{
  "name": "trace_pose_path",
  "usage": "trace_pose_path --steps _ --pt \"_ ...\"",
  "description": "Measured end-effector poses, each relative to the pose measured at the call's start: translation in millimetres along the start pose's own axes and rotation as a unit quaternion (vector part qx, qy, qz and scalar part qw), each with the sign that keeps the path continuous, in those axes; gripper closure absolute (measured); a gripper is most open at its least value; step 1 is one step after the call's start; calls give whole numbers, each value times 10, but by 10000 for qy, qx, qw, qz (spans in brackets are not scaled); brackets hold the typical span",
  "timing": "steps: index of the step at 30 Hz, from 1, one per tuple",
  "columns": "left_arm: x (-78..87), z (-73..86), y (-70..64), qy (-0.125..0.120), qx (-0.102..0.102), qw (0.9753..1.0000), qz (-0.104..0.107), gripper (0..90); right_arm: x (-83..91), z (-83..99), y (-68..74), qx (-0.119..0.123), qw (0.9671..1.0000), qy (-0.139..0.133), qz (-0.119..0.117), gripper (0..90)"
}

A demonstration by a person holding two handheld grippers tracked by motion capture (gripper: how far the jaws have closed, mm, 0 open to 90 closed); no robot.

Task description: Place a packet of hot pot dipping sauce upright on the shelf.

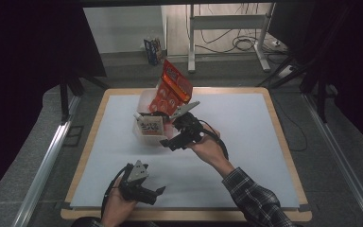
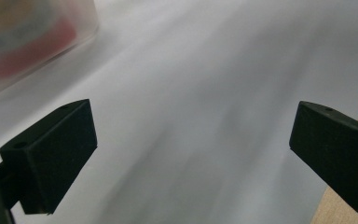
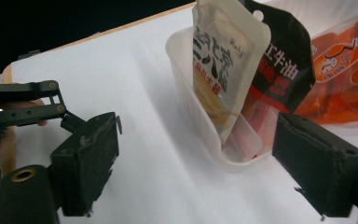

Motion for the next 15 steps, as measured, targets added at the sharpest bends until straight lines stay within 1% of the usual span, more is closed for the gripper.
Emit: trace_pose_path --steps 3,7,9,12,15 --pt "-2 1 -2 5 -8 10000 -4 4 17 32 6 -53 10000 -55 -50 103" --pt "-1 0 -3 0 -7 10000 -2 4 27 58 17 -57 10000 -79 -10 92" --pt "-2 1 -6 3 -27 10000 -10 3 35 88 39 -13 10000 -72 -23 75" --pt "-5 1 -12 2 -52 10000 -10 3 43 124 60 -43 9999 -112 -50 51" --pt "-7 1 -15 3 -69 10000 -19 3 57 169 64 -38 9998 -180 -3 21"
Point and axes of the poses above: each handheld gripper's, and its own axes: x roughly backward along the jaws, z roughly out of its underside, y roughly to its left, the point moved 4 cm from there along -x, roughly forward along the jaws, and after that the axes turned 12 degrees about -z, right-handed, at the moved point
